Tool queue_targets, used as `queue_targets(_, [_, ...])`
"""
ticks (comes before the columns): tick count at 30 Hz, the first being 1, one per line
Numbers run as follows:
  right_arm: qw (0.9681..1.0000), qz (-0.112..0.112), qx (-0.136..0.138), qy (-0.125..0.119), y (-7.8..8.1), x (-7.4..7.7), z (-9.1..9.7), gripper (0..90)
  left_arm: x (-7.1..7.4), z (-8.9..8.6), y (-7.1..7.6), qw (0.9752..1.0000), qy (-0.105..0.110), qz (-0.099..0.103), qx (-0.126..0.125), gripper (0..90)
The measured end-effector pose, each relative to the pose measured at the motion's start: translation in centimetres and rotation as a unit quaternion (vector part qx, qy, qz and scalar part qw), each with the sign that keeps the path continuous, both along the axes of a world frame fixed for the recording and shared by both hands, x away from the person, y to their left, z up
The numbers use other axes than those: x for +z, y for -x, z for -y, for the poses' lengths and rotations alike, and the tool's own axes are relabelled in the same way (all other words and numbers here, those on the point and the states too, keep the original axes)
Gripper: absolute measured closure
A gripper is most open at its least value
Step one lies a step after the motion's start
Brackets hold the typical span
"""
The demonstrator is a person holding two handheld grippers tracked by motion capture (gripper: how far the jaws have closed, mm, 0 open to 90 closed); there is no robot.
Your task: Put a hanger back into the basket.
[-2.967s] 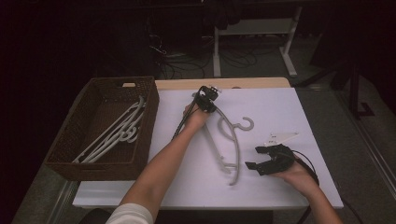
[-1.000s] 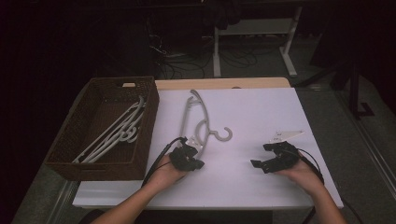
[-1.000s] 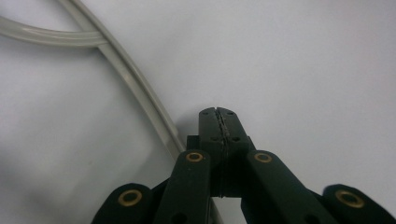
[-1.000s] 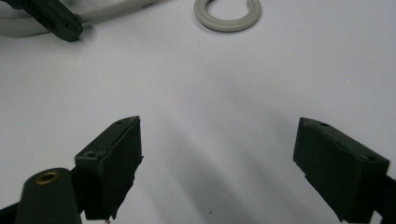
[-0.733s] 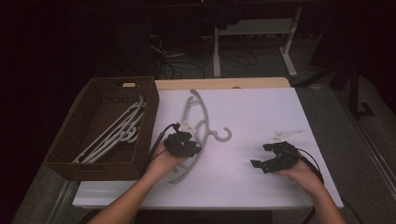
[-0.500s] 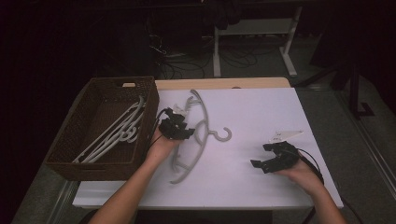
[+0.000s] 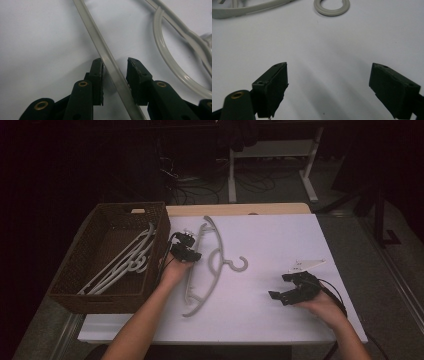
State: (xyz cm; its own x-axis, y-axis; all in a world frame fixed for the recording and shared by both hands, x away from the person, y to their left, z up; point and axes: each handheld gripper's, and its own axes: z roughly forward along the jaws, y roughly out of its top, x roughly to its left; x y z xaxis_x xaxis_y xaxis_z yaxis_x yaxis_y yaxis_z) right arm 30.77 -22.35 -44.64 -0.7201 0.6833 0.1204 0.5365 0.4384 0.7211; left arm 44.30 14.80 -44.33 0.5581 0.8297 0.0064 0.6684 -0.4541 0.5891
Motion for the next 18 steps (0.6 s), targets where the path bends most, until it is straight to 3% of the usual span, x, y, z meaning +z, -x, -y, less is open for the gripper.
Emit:
queue_targets(4, [1.0000, 0.001, 0.001, 0.001, 0.0, 0.0, 0.0, 15.1, 0.1, 0.1, 0.1, 1.0000, 0.006, 0.001, 0.003, 67.8])
queue_targets(7, [1.0000, 0.001, 0.001, 0.002, 0.0, 0.0, -0.1, 15.1, 0.1, 0.4, 0.2, 0.9999, 0.011, -0.001, -0.009, 75.6])
queue_targets(9, [1.0000, 0.000, 0.001, 0.001, 0.0, 0.0, -0.1, 15.0, 0.1, 0.7, 0.4, 0.9997, 0.010, 0.000, -0.021, 80.5])
queue_targets(14, [1.0000, 0.000, 0.001, 0.000, 0.0, 0.0, 0.0, 15.1, 0.3, 2.2, 1.0, 0.9985, 0.022, -0.002, -0.050, 80.8])
queue_targets(18, [1.0000, 0.001, 0.001, 0.001, 0.0, 0.0, -0.1, 15.1, 0.4, 4.0, 1.8, 0.9958, 0.028, -0.004, -0.086, 80.9])
